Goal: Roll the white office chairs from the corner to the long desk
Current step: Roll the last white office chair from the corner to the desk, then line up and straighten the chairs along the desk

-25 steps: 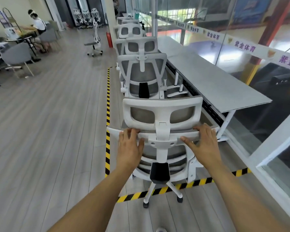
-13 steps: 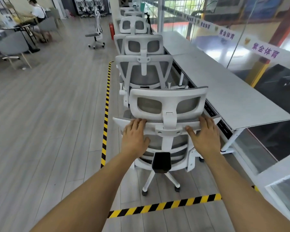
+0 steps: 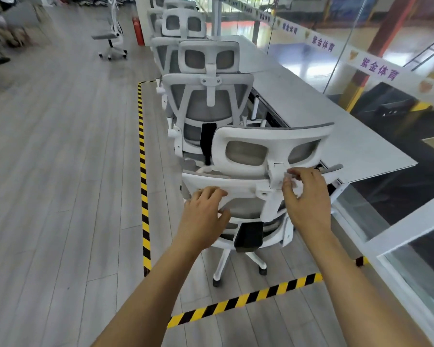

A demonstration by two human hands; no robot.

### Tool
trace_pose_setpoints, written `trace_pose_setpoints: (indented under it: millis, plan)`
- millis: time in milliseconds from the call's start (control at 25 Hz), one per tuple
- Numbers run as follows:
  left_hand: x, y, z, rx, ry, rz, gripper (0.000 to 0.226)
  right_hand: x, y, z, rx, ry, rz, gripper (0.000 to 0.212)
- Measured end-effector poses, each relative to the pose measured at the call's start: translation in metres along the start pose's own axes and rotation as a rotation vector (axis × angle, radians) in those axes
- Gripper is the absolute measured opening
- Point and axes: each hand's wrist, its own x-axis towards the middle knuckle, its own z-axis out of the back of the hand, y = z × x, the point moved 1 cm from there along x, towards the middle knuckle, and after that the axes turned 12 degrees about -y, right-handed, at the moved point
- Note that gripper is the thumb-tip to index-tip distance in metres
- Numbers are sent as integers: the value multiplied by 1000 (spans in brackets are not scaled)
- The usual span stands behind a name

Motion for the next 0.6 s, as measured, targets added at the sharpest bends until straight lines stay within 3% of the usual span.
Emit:
trace_pose_setpoints:
  millis: [120, 360, 600]
  plan:
    - [-12, 43, 34, -5, -22, 5, 33, -21, 53, -26, 16, 1, 61, 24]
    - [-28, 143, 101, 26, -72, 75, 29, -62, 153, -121, 55, 174, 188, 37]
    - [-8, 248, 142, 81, -109, 183, 37, -79, 229, -225, 92, 322, 169, 43]
